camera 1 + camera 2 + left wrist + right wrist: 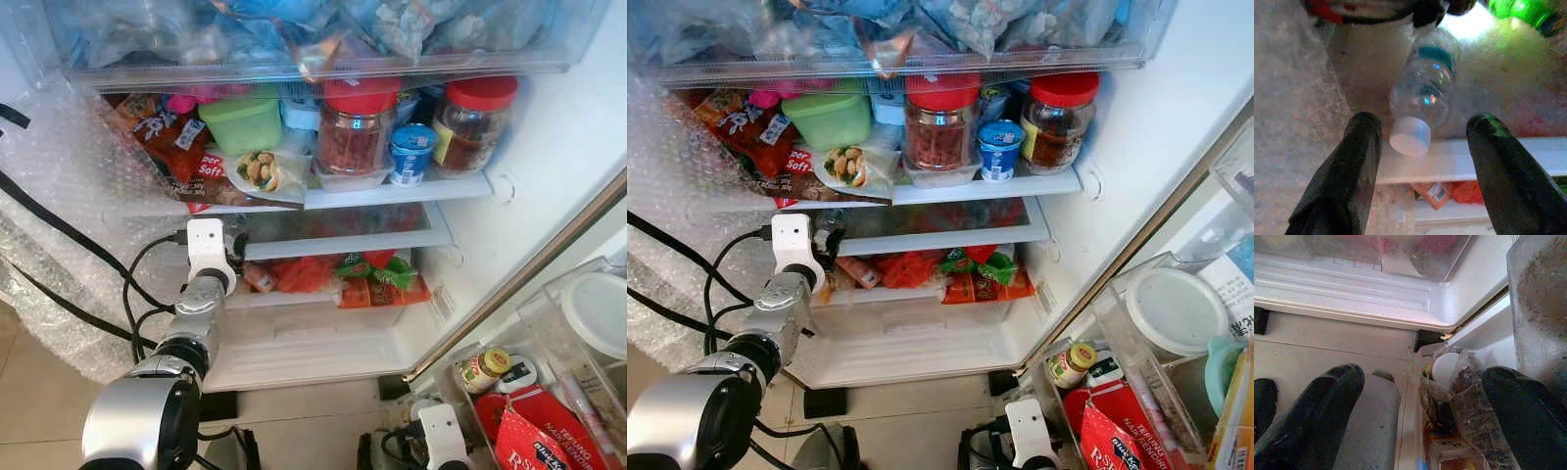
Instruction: Restocking fridge
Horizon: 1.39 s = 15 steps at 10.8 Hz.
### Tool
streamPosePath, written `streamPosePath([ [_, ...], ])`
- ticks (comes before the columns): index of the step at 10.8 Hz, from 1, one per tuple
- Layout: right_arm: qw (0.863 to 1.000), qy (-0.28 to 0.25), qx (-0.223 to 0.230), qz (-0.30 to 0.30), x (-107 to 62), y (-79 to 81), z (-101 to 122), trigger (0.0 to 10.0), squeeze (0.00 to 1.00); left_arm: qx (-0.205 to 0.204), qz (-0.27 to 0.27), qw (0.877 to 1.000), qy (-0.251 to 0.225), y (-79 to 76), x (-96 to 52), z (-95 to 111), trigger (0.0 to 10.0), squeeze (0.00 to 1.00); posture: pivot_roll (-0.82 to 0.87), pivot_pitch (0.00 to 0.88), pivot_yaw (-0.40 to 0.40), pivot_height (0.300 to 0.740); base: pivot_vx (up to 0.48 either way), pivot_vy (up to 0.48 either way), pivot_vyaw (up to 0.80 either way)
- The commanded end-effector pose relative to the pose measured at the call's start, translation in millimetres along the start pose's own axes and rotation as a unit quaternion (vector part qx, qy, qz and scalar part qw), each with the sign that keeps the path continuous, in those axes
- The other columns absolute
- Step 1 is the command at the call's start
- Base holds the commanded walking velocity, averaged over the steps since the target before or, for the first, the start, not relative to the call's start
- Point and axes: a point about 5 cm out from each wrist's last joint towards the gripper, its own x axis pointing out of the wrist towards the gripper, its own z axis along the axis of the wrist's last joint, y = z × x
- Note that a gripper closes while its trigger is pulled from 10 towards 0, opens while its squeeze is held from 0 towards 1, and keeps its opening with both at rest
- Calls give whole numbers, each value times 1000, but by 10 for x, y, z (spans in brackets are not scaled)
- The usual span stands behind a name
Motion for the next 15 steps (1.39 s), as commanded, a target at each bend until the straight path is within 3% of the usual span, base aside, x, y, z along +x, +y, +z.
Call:
streamPosePath([
  [1,995,95,-5,20,-151,118,-410,10000,0,11,-16,1000,-12,-2,-25,-16,10000,1000,-172,141,-6,655,0,0,0],
  [3,995,95,-4,20,-140,117,-396,10000,0,54,-79,995,-18,-137,-70,-71,10000,1000,-164,132,-2,655,0,0,0],
  [4,995,96,0,19,-135,122,-389,10000,0,67,-102,992,-23,-166,-121,-135,10000,0,-163,128,0,655,0,0,0],
  [5,995,95,-1,18,-126,118,-375,10000,0,81,-111,990,-20,-162,-174,-214,10000,0,-158,121,3,655,0,0,0],
  [9,995,103,11,-2,-110,32,-362,10000,0,60,-47,995,-67,77,-382,-338,10000,0,-145,64,14,655,0,0,0],
  [12,995,103,12,-8,-75,20,-308,10000,0,77,-77,992,-64,11,-516,-458,10000,0,-150,17,27,655,0,0,0],
  [15,995,103,13,-10,-62,11,-287,10000,0,69,-69,993,-59,20,-570,-504,10000,0,-145,0,31,655,-247,0,0],
])
